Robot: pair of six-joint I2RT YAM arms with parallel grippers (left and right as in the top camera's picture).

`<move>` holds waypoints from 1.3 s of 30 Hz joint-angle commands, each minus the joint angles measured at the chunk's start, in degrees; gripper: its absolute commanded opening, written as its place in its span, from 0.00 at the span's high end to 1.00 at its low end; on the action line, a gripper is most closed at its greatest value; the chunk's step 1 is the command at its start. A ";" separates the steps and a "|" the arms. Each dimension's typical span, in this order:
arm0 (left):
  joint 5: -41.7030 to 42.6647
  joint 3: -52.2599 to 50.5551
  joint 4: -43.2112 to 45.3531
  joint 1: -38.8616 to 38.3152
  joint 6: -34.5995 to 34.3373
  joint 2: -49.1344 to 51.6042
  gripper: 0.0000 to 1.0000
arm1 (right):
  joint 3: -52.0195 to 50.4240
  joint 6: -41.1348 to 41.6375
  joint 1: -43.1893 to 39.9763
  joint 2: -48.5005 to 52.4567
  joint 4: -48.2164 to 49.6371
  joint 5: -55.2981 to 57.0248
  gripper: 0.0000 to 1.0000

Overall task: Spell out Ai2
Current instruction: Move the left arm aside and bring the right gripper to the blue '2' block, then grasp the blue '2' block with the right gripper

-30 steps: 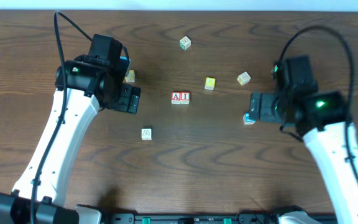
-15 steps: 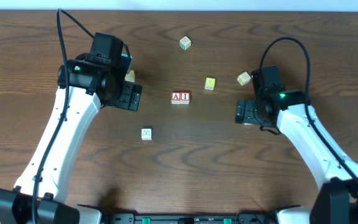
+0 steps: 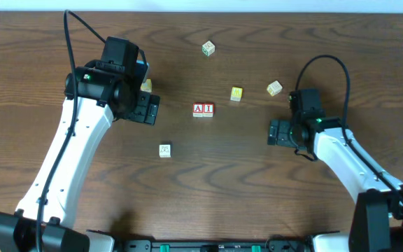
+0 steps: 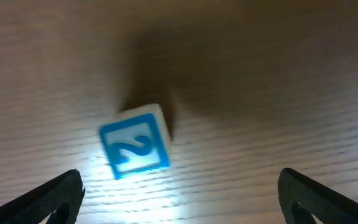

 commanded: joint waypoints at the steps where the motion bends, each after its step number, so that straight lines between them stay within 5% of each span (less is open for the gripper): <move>1: -0.63 -0.02 -0.11 0.09 0.59 0.46 0.04 | -0.28 -4.04 -1.36 0.04 0.92 -3.37 0.12; 4: -0.61 -0.02 -0.11 0.09 0.59 0.46 0.05 | -0.35 -1.07 -1.46 0.13 2.34 -3.41 0.21; 8: -0.63 -0.02 -0.11 0.09 0.59 0.46 0.05 | -0.35 8.90 -1.25 0.13 2.82 -3.96 0.18; 15: -0.63 -0.02 -0.11 0.09 0.59 0.46 0.05 | -0.44 52.19 1.46 0.48 -0.09 -1.51 0.08; 19: -0.63 -0.02 -0.11 0.09 0.59 0.46 0.05 | -0.44 64.48 3.02 1.77 0.72 -0.31 0.08; 31: -0.63 -0.02 -0.11 0.09 0.59 0.46 0.05 | -0.26 71.71 3.91 8.07 10.80 0.28 0.34; 39: -0.63 -0.02 -0.11 0.09 0.59 0.46 0.04 | -0.22 71.10 3.91 8.07 10.73 0.72 0.69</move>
